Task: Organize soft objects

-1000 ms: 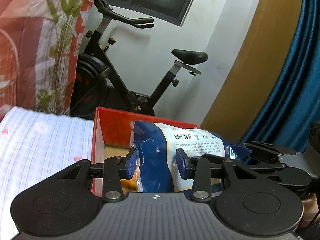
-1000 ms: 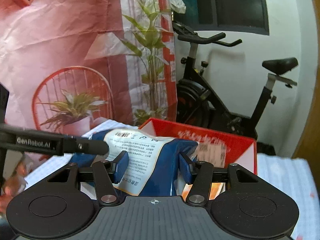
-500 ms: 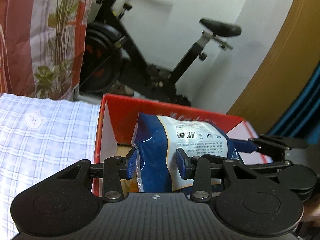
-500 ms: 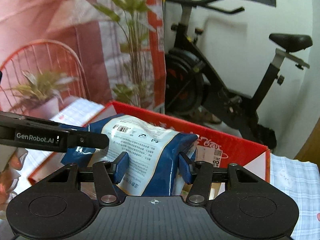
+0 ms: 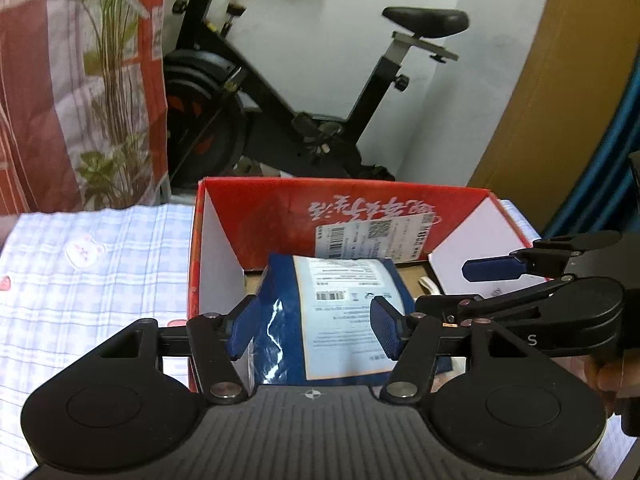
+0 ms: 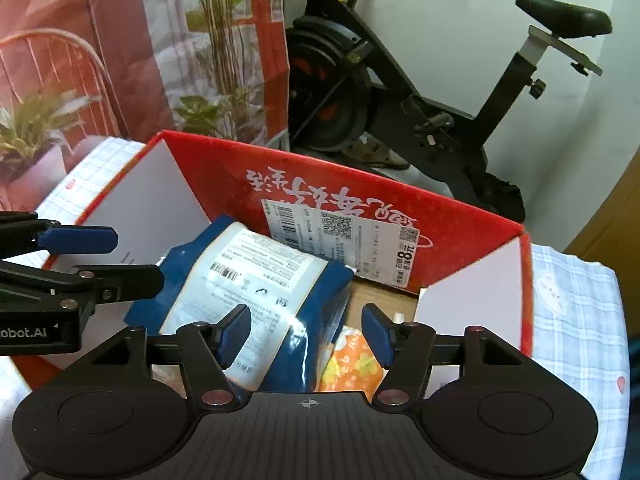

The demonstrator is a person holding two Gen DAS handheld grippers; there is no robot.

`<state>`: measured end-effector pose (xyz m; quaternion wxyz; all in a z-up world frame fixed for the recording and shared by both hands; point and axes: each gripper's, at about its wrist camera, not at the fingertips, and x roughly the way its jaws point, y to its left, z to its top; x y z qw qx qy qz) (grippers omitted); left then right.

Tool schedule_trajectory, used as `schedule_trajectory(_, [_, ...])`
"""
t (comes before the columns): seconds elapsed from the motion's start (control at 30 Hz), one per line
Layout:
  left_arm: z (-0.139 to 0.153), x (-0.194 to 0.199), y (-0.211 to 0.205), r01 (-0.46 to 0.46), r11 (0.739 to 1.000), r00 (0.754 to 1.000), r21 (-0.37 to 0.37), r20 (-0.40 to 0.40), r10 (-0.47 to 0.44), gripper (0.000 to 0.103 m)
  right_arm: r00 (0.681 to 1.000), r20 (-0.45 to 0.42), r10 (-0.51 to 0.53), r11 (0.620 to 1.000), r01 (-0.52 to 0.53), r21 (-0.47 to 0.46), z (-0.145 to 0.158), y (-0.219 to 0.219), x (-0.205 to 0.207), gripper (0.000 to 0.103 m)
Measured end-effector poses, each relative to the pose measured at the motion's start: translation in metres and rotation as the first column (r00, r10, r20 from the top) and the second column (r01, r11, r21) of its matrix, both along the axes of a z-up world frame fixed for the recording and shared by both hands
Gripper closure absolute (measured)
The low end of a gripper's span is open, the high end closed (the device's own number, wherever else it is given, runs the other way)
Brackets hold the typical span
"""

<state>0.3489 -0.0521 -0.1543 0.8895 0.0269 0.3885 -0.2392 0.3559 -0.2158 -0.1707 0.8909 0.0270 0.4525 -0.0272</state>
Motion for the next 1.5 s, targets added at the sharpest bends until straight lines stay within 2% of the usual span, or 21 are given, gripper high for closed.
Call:
schedule_trajectory(0.2, [0.021,-0.032,0.004,-0.001,1.000,0.998,0.009,0.061,0.000,0.039,0.998,0.069,0.002,1.000,-0.001,-0.018,0.023,0.001,-0.036,0.045])
schedule_trajectory(0.43, [0.035,-0.076,0.017,-0.027,1.000,0.993,0.004,0.119,0.026,0.039,0.986,0.166,-0.027,1.000,0.025,0.014,0.040,0.002,-0.090,0.045])
schedule_trajectory(0.8, [0.023,-0.137,0.043,-0.076,0.997,0.986,0.001,0.150,0.075,0.039,0.951,0.309,-0.031,1.000,0.028,0.013,0.044,0.030,-0.170,0.045])
schedule_trajectory(0.93, [0.017,-0.153,0.048,-0.086,0.996,0.983,0.010,0.164,0.083,0.039,0.937,0.345,-0.050,0.998,0.039,0.040,0.040,0.037,-0.193,0.045])
schedule_trajectory(1.33, [-0.001,-0.178,0.053,-0.093,0.996,0.980,-0.001,0.174,0.092,0.039,0.939,0.333,-0.081,0.996,0.063,0.065,0.008,0.050,-0.231,0.045])
schedule_trajectory(1.5, [-0.007,-0.180,0.057,-0.095,0.995,0.983,-0.028,0.155,0.098,0.035,0.944,0.320,-0.082,0.996,0.066,0.062,-0.002,0.052,-0.238,0.043])
